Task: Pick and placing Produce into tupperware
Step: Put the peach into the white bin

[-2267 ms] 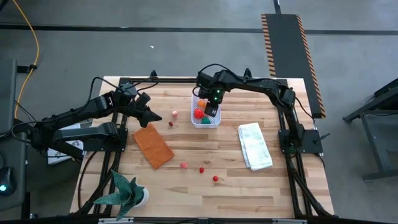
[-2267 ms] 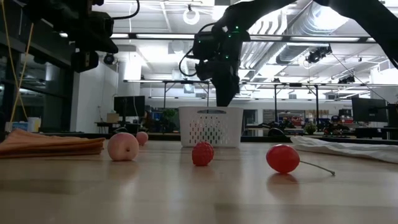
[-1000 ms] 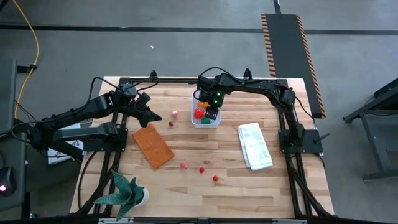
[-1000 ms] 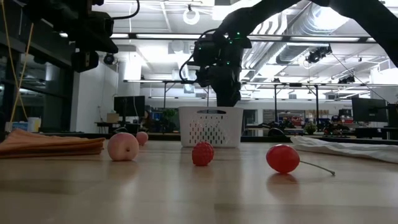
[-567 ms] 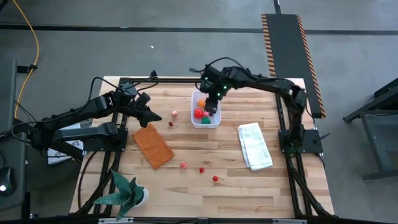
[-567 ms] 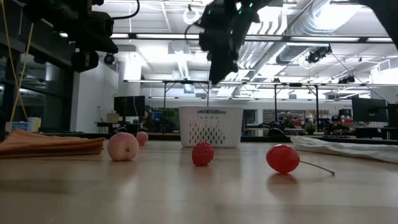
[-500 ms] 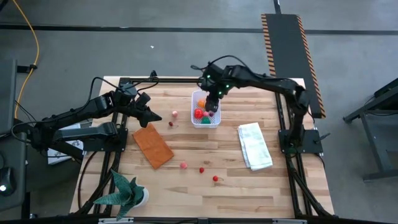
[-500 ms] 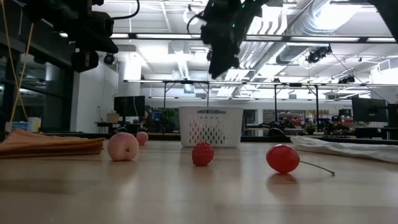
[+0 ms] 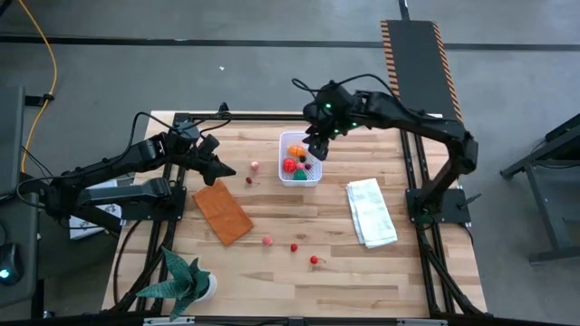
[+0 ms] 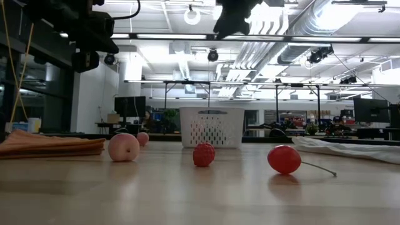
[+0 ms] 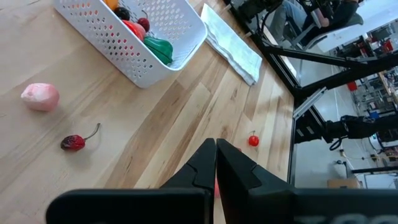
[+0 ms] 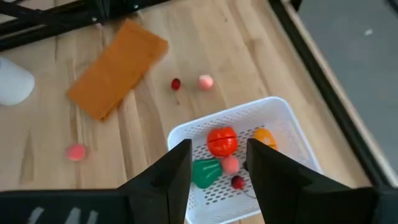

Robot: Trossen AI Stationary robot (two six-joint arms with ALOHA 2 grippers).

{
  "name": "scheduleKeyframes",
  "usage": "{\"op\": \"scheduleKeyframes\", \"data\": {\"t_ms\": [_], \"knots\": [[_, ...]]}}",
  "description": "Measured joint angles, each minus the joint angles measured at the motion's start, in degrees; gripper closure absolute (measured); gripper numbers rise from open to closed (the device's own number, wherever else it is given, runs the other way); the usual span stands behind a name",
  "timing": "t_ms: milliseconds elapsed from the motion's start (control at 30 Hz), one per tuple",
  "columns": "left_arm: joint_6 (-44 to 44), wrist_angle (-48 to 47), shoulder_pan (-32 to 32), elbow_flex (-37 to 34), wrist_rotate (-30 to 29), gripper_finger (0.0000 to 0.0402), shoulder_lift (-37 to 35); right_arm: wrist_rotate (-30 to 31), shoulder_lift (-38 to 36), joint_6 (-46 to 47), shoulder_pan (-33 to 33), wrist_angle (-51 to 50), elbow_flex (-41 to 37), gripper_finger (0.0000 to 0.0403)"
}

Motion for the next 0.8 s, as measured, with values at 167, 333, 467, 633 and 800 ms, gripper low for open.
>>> {"op": "scheduleKeyframes", "data": {"t_ms": [167,333,467,633,800], "knots": [[0.00,0.02,0.00,0.00,0.02,0.0399,0.01,1.59,-4.32,0.00,0.34,-0.30,0.00,0.0259],[0.00,0.02,0.00,0.00,0.02,0.0399,0.01,3.31,-9.07,0.02,-0.27,-0.30,-0.02,0.0259],[-0.02,0.02,0.00,0.00,0.02,0.0399,0.01,5.48,-13.21,0.02,-0.70,0.02,-0.02,0.0259],[-0.02,0.02,-0.02,0.00,0.02,0.0399,0.01,7.12,-18.42,0.29,-0.68,1.28,-0.02,0.0259],[-0.02,0.02,-0.02,0.00,0.02,0.0399,0.01,7.12,-23.58,1.32,-0.67,2.76,-0.02,0.0259]]}}
